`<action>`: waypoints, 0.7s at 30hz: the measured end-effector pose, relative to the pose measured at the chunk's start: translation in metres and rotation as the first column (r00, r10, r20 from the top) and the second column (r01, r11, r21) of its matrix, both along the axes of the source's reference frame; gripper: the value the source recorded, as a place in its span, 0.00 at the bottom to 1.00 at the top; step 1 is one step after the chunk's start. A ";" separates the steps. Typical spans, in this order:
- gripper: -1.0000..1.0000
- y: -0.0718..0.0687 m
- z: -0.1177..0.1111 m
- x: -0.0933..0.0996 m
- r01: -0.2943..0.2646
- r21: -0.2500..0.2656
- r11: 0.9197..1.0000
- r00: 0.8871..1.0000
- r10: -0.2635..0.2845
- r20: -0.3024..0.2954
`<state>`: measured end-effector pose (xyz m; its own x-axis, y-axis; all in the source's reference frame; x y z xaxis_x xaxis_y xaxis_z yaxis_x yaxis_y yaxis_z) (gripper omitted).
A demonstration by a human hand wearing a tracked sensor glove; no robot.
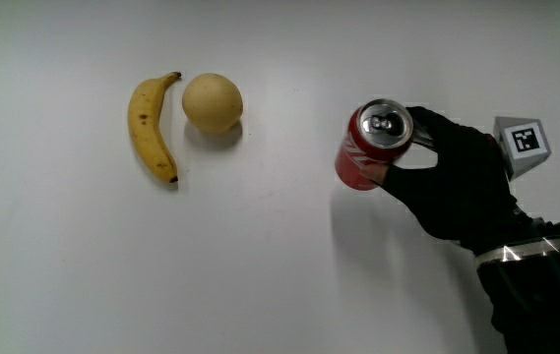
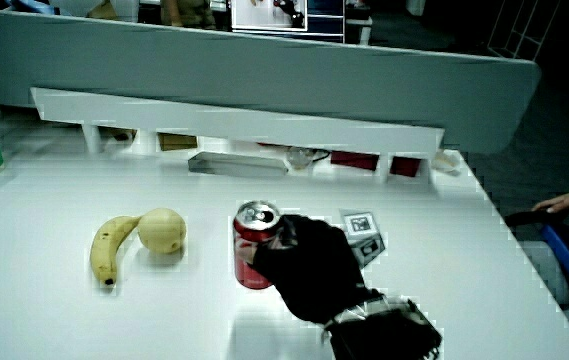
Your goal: Place cola
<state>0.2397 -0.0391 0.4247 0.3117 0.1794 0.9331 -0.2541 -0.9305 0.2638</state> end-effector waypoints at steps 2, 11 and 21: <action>0.50 0.002 0.009 0.010 -0.023 -0.012 1.000 1.000 0.023 0.001; 0.50 0.009 0.042 0.037 -0.076 -0.063 0.995 0.994 0.071 -0.082; 0.50 0.018 0.063 0.036 -0.070 -0.101 0.992 0.995 0.063 -0.073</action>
<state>0.2754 -0.0213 0.4879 0.3598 0.2964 0.8847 -0.1703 -0.9114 0.3746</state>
